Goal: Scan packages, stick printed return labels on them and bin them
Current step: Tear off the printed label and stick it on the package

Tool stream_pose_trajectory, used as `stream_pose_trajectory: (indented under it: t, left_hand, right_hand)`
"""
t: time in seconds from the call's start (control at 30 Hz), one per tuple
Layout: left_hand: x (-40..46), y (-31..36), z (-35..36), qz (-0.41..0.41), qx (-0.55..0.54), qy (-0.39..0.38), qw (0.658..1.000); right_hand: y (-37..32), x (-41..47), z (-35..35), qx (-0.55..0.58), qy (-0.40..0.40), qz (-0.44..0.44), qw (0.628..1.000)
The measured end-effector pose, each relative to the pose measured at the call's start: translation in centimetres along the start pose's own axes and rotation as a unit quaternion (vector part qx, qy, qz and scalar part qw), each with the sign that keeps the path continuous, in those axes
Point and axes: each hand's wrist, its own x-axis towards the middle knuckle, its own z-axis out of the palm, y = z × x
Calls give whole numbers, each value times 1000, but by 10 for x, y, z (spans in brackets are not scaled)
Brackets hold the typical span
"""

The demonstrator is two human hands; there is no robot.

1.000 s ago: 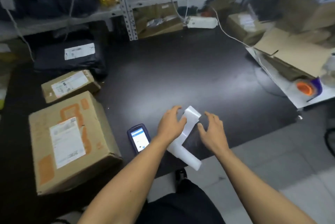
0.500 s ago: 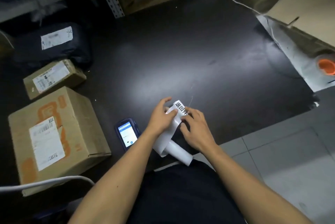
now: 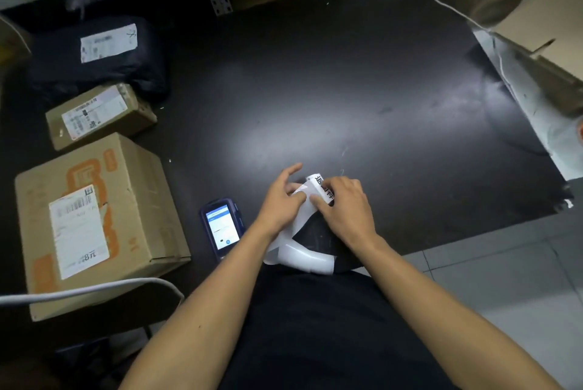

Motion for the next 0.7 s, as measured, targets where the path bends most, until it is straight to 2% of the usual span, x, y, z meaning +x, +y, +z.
stream_pose_trajectory:
  t: [0.37, 0.6, 0.7]
  left_hand:
    - [12, -1, -2, 73, 48, 7, 996]
    - [15, 0, 1, 92, 75, -5, 993]
    - [15, 2, 1, 104, 89, -25, 990]
  right_hand:
    - [3, 13, -3, 54, 13, -22, 998]
    - [3, 14, -12, 215, -4, 99, 972]
    - [6, 14, -16, 243, -20, 117, 963]
